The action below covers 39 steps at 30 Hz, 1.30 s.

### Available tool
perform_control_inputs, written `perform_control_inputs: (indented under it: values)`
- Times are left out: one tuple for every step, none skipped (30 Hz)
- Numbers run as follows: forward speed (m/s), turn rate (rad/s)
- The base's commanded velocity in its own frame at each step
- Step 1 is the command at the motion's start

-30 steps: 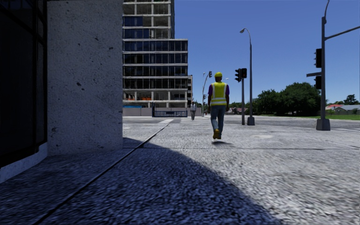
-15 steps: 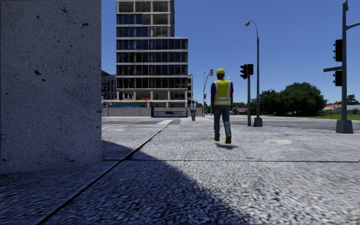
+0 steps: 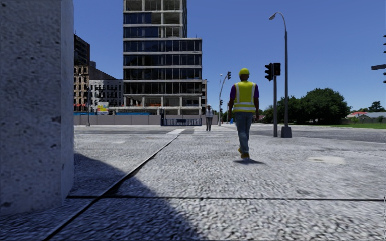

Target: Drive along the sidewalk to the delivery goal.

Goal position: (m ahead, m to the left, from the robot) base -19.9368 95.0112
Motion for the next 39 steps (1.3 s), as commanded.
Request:
perform_control_inputs:
  values:
    - [2.00, 0.31]
    - [2.00, 0.39]
    - [2.00, 0.41]
    - [2.00, 0.41]
    - [2.00, 0.41]
    - [2.00, 0.41]
    - [2.00, 0.41]
    - [2.00, 0.41]
    - [2.00, 0.41]
    - [2.00, 0.41]
    - [2.00, 0.41]
    - [2.00, 0.41]
    - [2.00, 0.41]
    - [2.00, 0.41]
    - [2.00, 0.41]
    - [2.00, 0.41]
    - [2.00, 0.41]
    - [2.00, 0.41]
    - [2.00, 0.41]
    - [2.00, 0.41]
    - [2.00, 0.41]
    - [2.00, 0.41]
    - [2.00, 0.41]
    - [2.00, 0.41]
    - [2.00, 0.41]
    - [2.00, 0.41]
    - [2.00, 0.41]
    - [2.00, 0.41]
    - [2.00, 0.41]
    - [2.00, 0.41]
    - [2.00, 0.41]
    - [2.00, 0.41]
    - [2.00, 0.41]
    - [2.00, 0.41]
    - [2.00, 0.41]
    - [2.00, 0.41]
    - [2.00, 0.41]
    - [2.00, 0.41]
    - [2.00, 0.41]
